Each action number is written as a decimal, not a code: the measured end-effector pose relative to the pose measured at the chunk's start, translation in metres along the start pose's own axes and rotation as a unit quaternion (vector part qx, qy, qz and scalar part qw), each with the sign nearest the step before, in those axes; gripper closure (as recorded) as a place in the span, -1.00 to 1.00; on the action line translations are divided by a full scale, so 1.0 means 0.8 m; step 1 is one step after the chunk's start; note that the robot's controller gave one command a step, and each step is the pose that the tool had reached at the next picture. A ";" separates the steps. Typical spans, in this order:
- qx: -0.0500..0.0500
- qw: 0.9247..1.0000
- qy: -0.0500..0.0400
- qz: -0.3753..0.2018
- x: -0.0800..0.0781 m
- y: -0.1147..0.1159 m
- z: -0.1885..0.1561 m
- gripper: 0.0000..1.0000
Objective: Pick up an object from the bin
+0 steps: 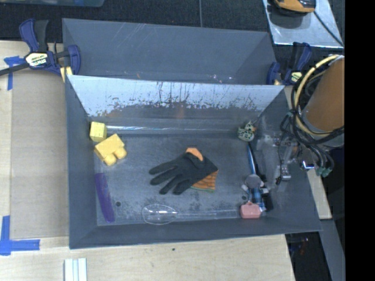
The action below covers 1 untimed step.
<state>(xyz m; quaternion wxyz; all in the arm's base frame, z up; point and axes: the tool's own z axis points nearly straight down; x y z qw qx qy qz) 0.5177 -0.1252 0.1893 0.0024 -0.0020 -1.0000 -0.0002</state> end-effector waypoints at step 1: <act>0.001 1.000 -0.004 -0.002 -0.002 0.001 -0.006 -1.00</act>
Offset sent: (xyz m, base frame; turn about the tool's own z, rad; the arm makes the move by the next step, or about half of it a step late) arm 0.0143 -0.0241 -0.1193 -0.3636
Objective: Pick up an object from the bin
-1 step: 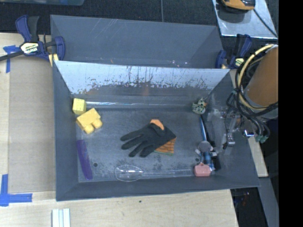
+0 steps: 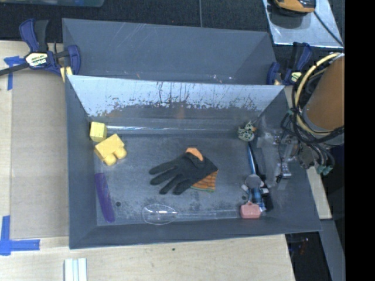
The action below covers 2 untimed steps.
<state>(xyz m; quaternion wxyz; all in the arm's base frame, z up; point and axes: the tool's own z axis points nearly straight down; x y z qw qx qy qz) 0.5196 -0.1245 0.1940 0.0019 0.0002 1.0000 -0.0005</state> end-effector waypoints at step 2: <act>0.001 0.980 -0.003 -0.199 -0.017 -0.034 0.078 -1.00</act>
Offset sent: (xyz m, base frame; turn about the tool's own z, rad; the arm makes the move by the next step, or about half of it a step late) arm 0.0132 -0.0267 -0.0625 -0.4016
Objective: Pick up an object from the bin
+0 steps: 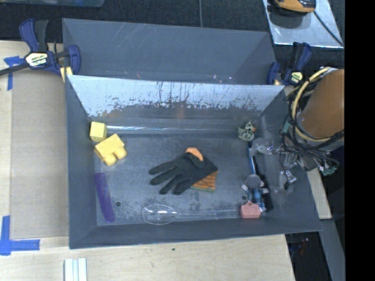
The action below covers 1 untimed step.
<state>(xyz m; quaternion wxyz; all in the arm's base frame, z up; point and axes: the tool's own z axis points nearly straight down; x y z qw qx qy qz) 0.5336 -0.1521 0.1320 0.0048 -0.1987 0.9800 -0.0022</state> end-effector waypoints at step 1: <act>-0.003 0.999 0.003 0.035 0.005 0.013 0.018 -1.00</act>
Offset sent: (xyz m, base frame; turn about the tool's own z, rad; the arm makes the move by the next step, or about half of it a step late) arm 0.0113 0.0026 -0.0620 -0.2409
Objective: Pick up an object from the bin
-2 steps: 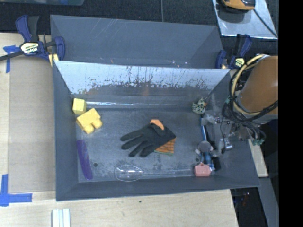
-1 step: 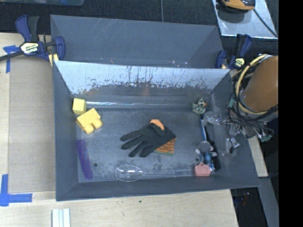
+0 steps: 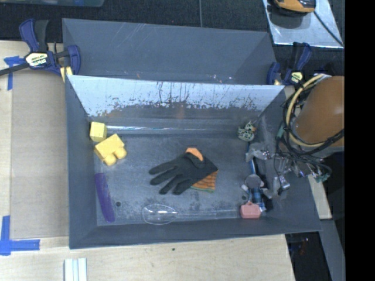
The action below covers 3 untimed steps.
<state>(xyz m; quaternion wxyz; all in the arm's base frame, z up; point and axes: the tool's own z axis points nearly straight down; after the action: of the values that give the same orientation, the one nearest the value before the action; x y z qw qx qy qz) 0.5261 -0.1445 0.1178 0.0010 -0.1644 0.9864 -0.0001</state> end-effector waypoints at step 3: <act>0.000 1.000 -0.003 -0.003 -0.015 -0.002 0.058 1.00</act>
Offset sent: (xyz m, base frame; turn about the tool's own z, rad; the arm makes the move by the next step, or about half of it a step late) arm 0.0098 -0.0006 -0.0478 -0.0012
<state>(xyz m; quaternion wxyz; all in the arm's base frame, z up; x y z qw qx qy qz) 0.5379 -0.1425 0.0712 0.0035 -0.1677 0.9858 0.0008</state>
